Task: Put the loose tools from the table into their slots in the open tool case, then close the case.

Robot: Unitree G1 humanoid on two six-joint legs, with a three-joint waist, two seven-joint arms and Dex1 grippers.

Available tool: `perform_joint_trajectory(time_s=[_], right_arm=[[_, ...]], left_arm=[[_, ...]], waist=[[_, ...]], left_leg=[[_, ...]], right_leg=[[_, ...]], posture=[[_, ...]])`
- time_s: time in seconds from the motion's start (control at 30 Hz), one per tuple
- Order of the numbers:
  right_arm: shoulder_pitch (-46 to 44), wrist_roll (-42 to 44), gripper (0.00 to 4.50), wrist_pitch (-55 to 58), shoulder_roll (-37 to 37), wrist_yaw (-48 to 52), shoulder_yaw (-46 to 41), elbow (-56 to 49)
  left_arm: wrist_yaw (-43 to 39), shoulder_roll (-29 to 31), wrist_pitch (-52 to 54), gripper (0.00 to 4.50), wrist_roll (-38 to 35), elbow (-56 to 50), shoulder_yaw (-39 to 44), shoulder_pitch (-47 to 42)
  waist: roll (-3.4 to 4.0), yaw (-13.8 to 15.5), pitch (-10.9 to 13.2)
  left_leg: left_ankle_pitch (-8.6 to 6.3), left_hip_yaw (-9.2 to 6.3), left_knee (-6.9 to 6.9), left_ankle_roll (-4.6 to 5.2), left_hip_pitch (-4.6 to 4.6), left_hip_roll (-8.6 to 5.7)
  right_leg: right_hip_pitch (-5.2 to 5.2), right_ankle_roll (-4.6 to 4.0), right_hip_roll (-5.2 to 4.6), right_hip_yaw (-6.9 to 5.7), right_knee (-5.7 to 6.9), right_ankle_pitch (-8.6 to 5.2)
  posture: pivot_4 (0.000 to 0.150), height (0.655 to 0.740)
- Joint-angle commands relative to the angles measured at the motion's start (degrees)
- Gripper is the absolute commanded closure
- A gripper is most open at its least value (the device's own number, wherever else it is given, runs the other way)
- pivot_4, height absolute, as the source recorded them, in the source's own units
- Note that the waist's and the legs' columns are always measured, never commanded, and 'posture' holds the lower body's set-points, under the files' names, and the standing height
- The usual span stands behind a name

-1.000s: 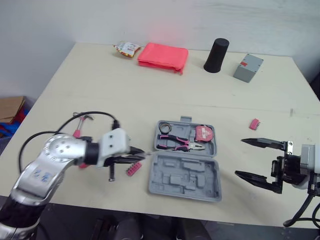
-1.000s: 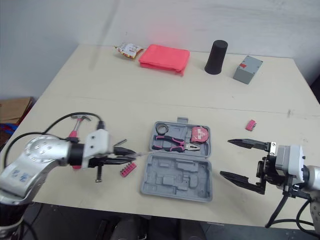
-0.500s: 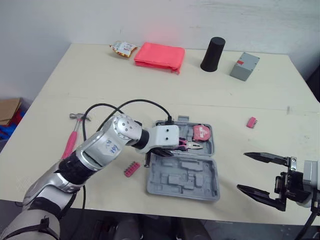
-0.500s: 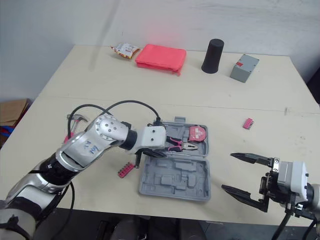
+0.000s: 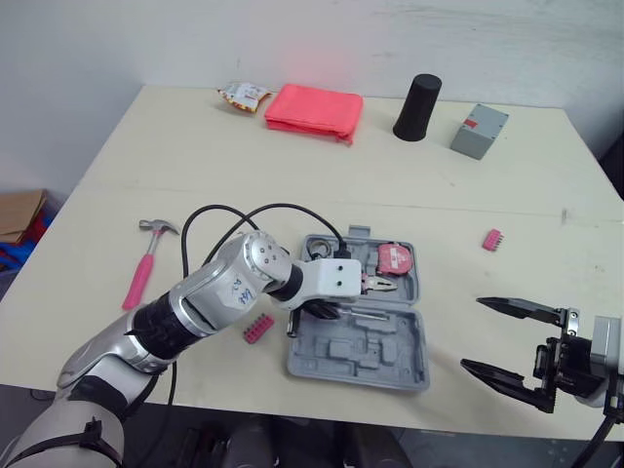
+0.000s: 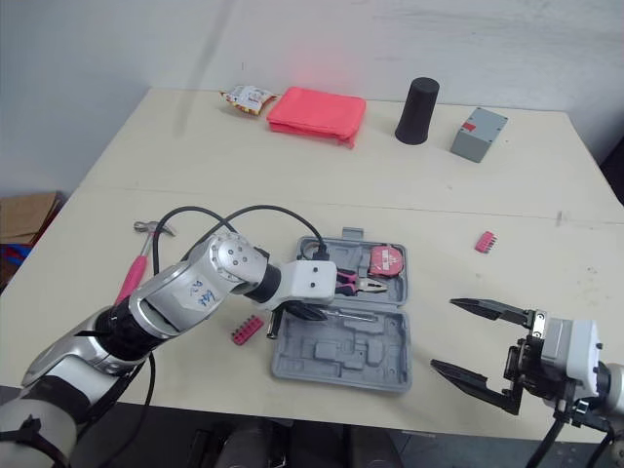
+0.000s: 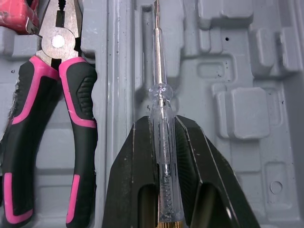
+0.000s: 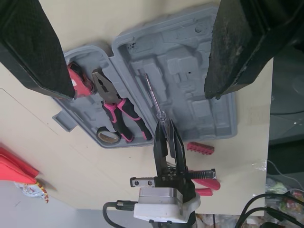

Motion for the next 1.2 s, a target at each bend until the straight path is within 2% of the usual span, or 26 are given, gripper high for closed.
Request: perform_joint_trajectory(time_s=[0.03,0.33,0.53,0.57,0.73,0.87,1.03,1.07,1.1,1.2], right_arm=[[0.48,-0.38,0.0,-1.89,0.67,0.03,-0.28,-0.68],[0.78,-0.52,0.0,-2.64,0.98,-0.23,-0.33,-0.69],[1.15,-0.1,0.0,-2.28,1.04,-0.85,-0.44,-1.78],[1.2,-0.01,0.0,-2.22,1.0,-0.93,-0.48,-1.91],[0.82,0.56,0.0,-0.86,0.35,-2.24,-0.33,-3.52],[0.1,1.14,0.0,0.71,-0.23,-3.13,0.04,-4.66],[-0.97,1.33,0.0,1.74,-0.32,-3.7,0.49,-4.73],[-1.05,1.29,0.0,1.78,-0.28,-3.75,0.54,-4.66],[-1.12,1.27,0.0,1.81,-0.25,-3.75,0.56,-4.56],[-1.66,0.72,0.0,1.36,-0.03,-3.52,0.73,-3.48]], left_arm=[[0.48,-0.04,-0.85,4.44,1.87,0.97,-0.55,-0.98],[0.18,0.88,-1.13,4.44,3.48,0.96,-0.32,-0.96],[2.06,-1.18,-2.42,4.44,3.69,1.46,0.63,0.0],[1.95,-1.49,-2.32,3.5,3.42,1.26,0.88,-0.06],[1.56,-0.89,-5.67,1.38,3.91,0.51,1.24,0.38],[0.55,-1.13,-5.55,1.38,0.28,-2.08,6.36,1.19],[3.8,-2.63,-18.8,1.38,-2.12,0.68,15.71,7.23],[3.98,-3.4,-20.64,1.91,-3.1,1.27,17.39,8.37],[3.89,-4.0,-21.83,2.11,-3.83,1.69,18.47,9.13],[4.48,-7.12,-24.62,3.45,-6.74,3.54,21.05,13.82]], waist=[[0.0,-0.08,0.0],[0.0,-0.09,0.0],[0.0,-0.05,0.0],[0.0,-0.05,0.0],[0.0,-0.08,0.0],[0.0,-0.07,0.0],[0.0,-0.09,0.0],[0.0,-0.05,0.0],[0.0,-0.06,0.0],[0.0,-0.05,0.0]], left_leg=[[0.0,0.0,0.01,0.0,0.0,-0.01],[0.0,-0.02,0.26,0.01,0.01,0.01],[-0.02,-0.09,0.49,0.08,0.01,0.0],[-0.02,-0.1,0.5,0.12,0.0,-0.02],[-0.04,-0.11,0.48,0.17,-0.01,-0.05],[-0.04,-0.12,0.46,0.15,-0.04,-0.03],[-0.05,-0.13,0.48,0.16,-0.03,-0.04],[-0.05,-0.13,0.49,0.16,-0.03,-0.04],[-0.05,-0.15,0.5,0.16,-0.03,-0.04],[-0.07,-0.14,0.52,0.2,-0.03,-0.05]], right_leg=[[0.0,0.0,0.0,0.0,0.0,0.0],[-0.01,-0.02,-0.02,0.01,0.29,-0.01],[0.05,-0.02,-0.08,-0.03,0.42,-0.01],[0.05,-0.01,-0.11,-0.04,0.42,0.0],[0.06,-0.01,-0.15,-0.07,0.42,0.0],[0.03,-0.02,-0.15,-0.1,0.42,-0.01],[0.05,-0.02,-0.19,-0.14,0.41,-0.01],[0.05,-0.02,-0.19,-0.15,0.41,-0.01],[0.06,-0.02,-0.18,-0.16,0.41,0.0],[0.08,-0.01,-0.2,-0.17,0.42,0.0]], posture=[[0.15,0.74],[0.15,0.74],[0.15,0.74],[0.15,0.74],[0.15,0.74],[0.15,0.74],[0.15,0.74],[0.15,0.74],[0.15,0.74],[0.15,0.74]])
